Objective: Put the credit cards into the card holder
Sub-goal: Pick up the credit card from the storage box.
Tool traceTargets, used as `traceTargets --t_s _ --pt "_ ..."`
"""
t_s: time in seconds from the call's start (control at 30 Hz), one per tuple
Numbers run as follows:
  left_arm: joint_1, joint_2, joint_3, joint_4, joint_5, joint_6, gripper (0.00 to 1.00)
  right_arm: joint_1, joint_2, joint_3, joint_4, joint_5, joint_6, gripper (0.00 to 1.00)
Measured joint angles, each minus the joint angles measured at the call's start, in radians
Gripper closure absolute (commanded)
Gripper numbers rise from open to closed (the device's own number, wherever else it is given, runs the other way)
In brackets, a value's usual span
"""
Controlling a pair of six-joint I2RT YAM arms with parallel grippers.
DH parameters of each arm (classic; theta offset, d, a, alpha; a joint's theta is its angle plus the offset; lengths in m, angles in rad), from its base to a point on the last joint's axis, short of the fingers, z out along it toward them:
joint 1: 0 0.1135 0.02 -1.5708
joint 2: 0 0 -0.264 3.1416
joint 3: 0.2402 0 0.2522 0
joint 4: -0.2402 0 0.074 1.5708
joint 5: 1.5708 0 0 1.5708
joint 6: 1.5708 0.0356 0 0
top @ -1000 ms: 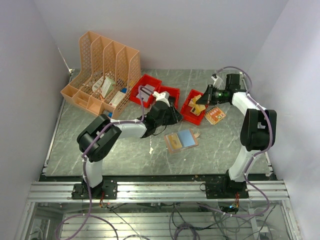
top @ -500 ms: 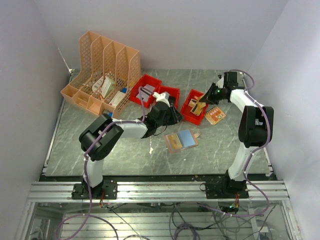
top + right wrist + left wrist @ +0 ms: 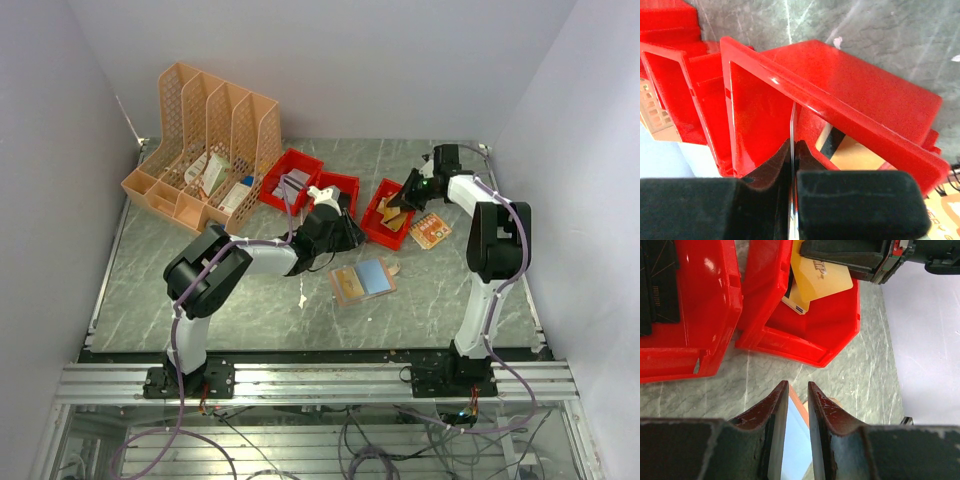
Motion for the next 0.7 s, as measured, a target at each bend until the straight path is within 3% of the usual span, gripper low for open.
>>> traceTargets --t_s 0.7 --pt "0.001 0.000 0.000 0.000 0.000 -0.001 0.66 0.011 0.044 0.013 0.018 -0.087 0.035 0.92"
